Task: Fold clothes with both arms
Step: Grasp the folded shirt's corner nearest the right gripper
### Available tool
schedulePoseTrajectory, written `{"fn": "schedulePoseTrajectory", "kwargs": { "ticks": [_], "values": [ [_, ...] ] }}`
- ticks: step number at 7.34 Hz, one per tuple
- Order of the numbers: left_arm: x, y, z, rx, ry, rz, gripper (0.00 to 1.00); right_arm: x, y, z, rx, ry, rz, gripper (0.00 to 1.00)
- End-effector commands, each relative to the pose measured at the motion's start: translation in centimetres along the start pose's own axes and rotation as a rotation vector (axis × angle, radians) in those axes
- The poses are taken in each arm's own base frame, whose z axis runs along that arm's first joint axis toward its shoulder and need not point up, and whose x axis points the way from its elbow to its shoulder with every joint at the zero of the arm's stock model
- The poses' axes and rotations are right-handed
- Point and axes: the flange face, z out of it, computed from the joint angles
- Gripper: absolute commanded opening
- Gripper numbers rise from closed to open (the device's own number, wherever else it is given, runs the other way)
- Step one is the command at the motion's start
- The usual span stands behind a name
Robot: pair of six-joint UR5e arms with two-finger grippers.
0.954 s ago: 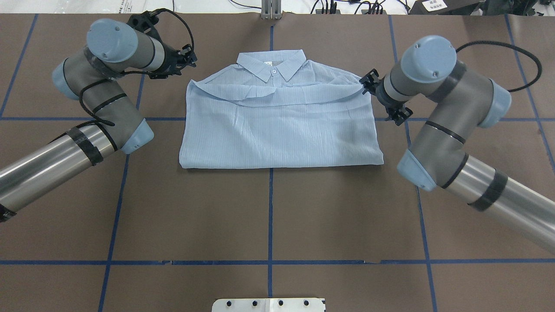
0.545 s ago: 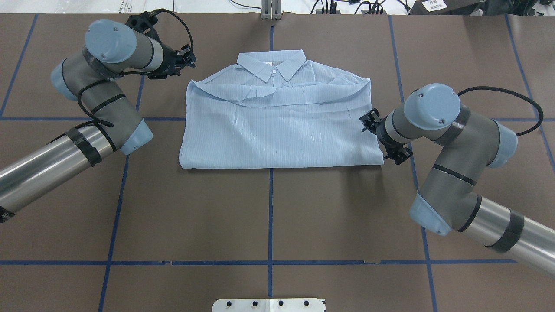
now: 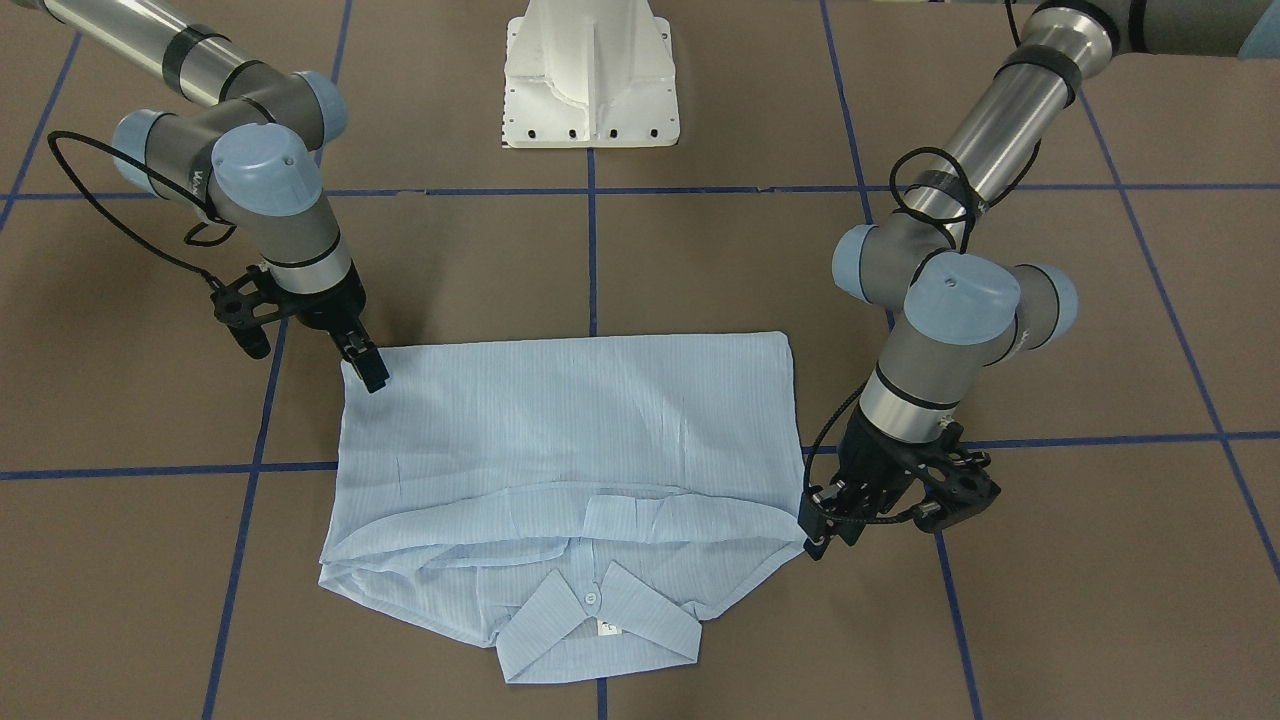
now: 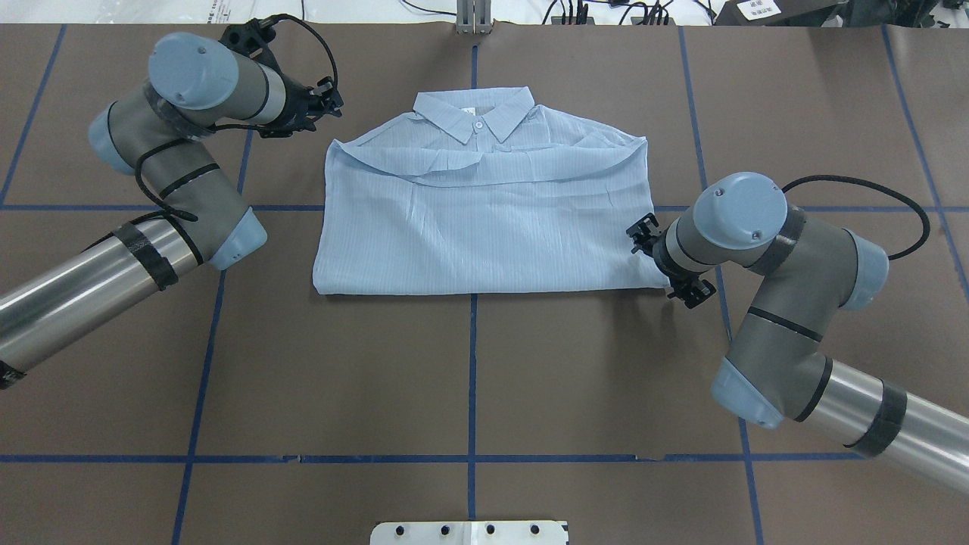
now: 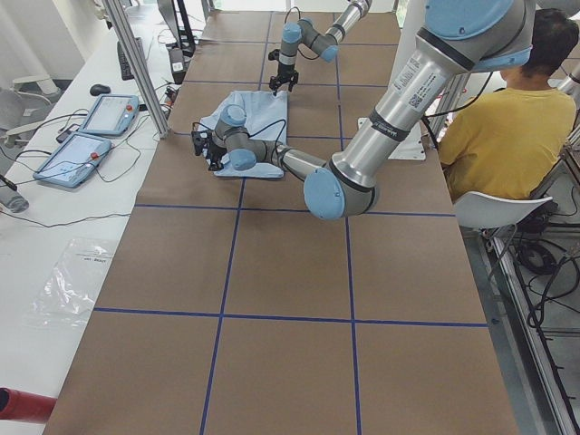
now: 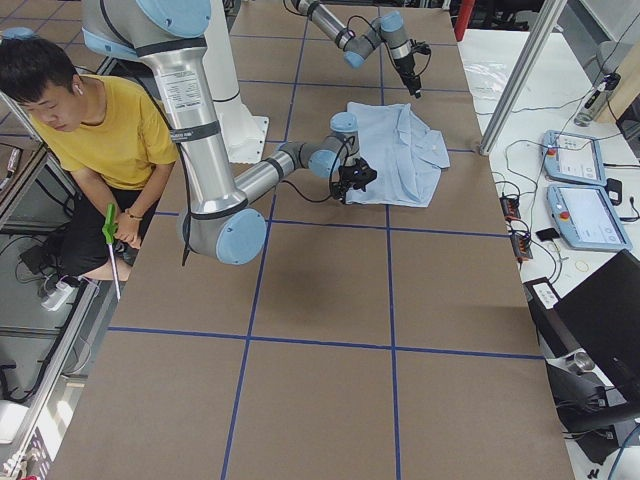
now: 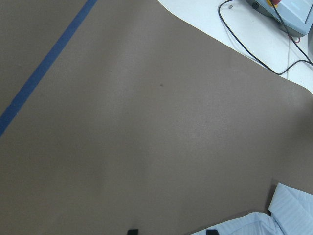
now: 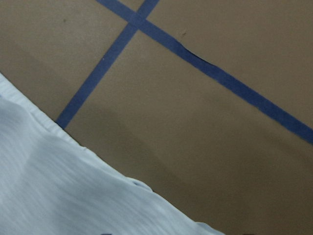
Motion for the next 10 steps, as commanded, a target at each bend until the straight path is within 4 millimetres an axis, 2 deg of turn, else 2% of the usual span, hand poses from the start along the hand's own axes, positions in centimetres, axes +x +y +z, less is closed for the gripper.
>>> {"fn": "schedulePoseTrajectory", "kwargs": {
  "ticks": [1, 4, 5, 6, 7, 8, 10],
  "values": [
    [-0.2, 0.0, 0.0, 0.000, -0.004, -0.001, 0.55, 0.1, 0.3, -0.1, -0.006, -0.002, 0.001, 0.01],
    [-0.1, 0.1, -0.2, 0.000, -0.004, 0.000, 0.55, 0.1, 0.4, -0.7, -0.012, -0.011, -0.004, 0.00],
    [0.1, 0.1, -0.3, 0.000, -0.001, 0.001, 0.55, -0.1, 0.8, -2.0, -0.026, -0.032, -0.005, 0.00],
    [0.2, 0.1, -0.4, -0.001, 0.002, 0.002, 0.55, 1.4, 2.0, -3.7, -0.055, -0.045, -0.015, 0.00],
    [0.9, 0.2, -1.2, -0.002, 0.020, 0.005, 0.55, 4.4, 4.6, -5.0, -0.100, -0.037, -0.029, 0.00],
    [1.7, 0.7, -2.3, -0.039, 0.048, 0.008, 0.54, 8.3, 7.6, -6.7, -0.152, -0.014, -0.085, 0.00],
    [1.6, 2.3, -5.4, -0.109, 0.107, 0.022, 0.54, 15.7, 11.9, -8.0, -0.278, 0.110, -0.160, 0.00]
  ]
}}
